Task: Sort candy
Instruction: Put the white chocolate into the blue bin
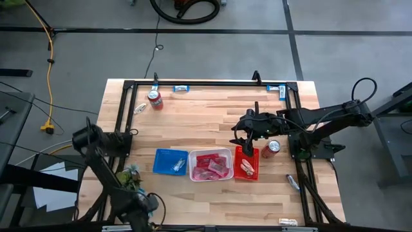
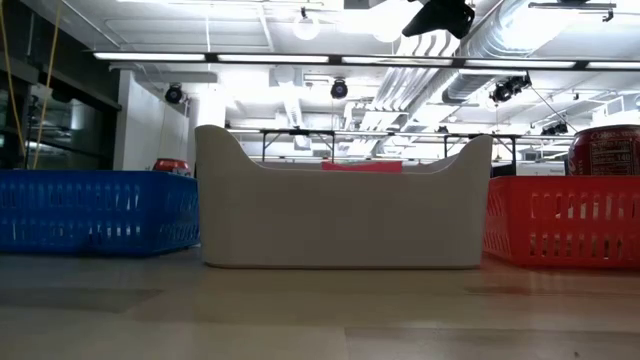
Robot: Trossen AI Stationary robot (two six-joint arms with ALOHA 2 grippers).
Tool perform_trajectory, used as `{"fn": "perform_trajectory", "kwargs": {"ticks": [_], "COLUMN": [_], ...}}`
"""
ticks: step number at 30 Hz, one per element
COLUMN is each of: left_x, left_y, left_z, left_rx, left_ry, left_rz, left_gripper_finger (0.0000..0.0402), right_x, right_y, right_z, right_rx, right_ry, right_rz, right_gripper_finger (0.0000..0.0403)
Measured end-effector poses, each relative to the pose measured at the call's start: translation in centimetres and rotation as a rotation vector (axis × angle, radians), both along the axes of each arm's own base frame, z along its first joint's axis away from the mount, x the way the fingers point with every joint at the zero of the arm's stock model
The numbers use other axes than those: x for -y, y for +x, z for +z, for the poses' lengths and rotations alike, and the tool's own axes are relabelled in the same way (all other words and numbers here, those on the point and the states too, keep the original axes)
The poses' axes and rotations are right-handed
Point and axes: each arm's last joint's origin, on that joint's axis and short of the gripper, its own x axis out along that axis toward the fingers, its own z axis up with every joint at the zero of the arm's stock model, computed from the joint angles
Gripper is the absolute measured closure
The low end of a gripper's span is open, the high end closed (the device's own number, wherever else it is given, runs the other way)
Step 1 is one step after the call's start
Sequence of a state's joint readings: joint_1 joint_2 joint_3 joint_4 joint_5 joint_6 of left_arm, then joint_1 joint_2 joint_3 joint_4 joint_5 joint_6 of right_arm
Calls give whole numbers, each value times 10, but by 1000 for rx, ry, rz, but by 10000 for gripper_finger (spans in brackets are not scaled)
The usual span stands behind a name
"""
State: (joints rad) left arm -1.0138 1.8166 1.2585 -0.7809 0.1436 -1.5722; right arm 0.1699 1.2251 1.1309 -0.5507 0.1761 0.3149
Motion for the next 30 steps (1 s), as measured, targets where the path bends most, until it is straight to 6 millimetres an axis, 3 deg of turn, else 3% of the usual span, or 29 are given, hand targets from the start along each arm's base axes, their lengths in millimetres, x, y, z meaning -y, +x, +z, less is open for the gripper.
{"fn": "perform_trajectory", "kwargs": {"ticks": [4,13,18,22,26,30], "left_x": [-15,-121,-153,-158,-156,-160], "left_y": [4,42,45,28,5,-6], "left_z": [50,133,163,155,113,70], "left_rx": [356,869,1035,1075,1121,1178], "left_ry": [-25,386,508,541,512,448], "left_rz": [-71,-105,-169,-114,-10,82], "left_gripper_finger": [399,401,401,402,401,401], "right_x": [0,0,0,0,0,1], "right_y": [0,0,0,0,0,0], "right_z": [0,0,0,0,0,0], "right_rx": [0,1,2,3,4,9], "right_ry": [0,1,22,25,47,45], "right_rz": [0,-1,-17,-19,-39,-66], "right_gripper_finger": [151,151,151,151,151,151]}}
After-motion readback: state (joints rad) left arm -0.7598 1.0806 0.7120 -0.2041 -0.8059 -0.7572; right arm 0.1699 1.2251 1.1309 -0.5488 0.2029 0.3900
